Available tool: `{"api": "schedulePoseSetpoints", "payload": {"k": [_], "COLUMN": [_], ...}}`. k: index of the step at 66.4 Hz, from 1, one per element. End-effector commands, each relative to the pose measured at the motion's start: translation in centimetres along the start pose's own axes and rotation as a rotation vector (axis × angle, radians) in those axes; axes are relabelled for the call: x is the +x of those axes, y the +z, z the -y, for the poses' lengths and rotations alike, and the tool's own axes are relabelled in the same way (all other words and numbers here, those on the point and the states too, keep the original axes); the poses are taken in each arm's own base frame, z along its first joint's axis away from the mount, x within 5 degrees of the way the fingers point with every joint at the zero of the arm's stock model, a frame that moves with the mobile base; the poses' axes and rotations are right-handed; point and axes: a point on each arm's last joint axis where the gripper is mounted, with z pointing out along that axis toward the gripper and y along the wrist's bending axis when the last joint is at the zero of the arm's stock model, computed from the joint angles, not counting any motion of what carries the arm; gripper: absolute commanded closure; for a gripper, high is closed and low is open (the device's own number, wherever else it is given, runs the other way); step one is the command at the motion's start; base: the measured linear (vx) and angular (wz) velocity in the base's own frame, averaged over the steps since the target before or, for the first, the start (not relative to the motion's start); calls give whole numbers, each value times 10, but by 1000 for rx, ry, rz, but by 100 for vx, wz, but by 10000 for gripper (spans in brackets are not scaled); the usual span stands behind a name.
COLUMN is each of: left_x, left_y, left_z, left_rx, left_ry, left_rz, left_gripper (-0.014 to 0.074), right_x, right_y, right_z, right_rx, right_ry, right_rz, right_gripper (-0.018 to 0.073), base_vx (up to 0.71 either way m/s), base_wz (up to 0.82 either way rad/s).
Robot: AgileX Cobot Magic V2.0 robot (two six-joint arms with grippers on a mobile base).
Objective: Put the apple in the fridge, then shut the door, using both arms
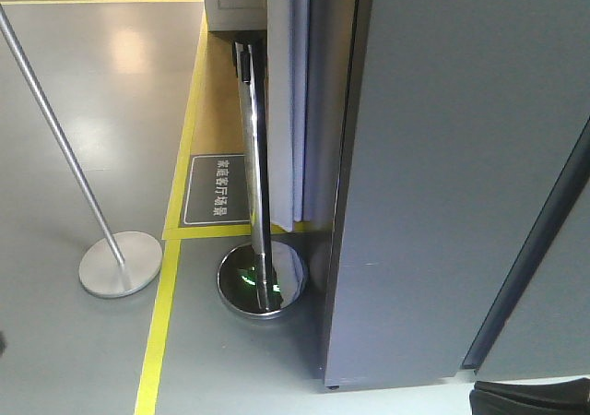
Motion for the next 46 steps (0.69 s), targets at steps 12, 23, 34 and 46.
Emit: {"api": "schedulePoseSetpoints", "payload": {"k": [12,23,34,46], "left_x": [-11,-7,-2,-1], "left_y": [-16,-22,-27,-27], "left_z": [-7,-11,-12,-13], "left_rx": [-98,-179,-219,-241], "left_ry": [122,126,126,104], "left_rz": [250,238,213,205], "left_gripper": [604,604,604,604], "right_x": [-12,-12,-12,-12], "right_y": [-3,-3,-3,-3], "right_z": [-1,-1,-1,-2], "right_rx": [-6,-7,-6,-14], "right_ry": [17,17,17,17], "right_rz": [71,70,71,68], "right_gripper": [561,561,561,561], "base_vx": [0,0,0,0], "base_wz": [0,0,0,0]}}
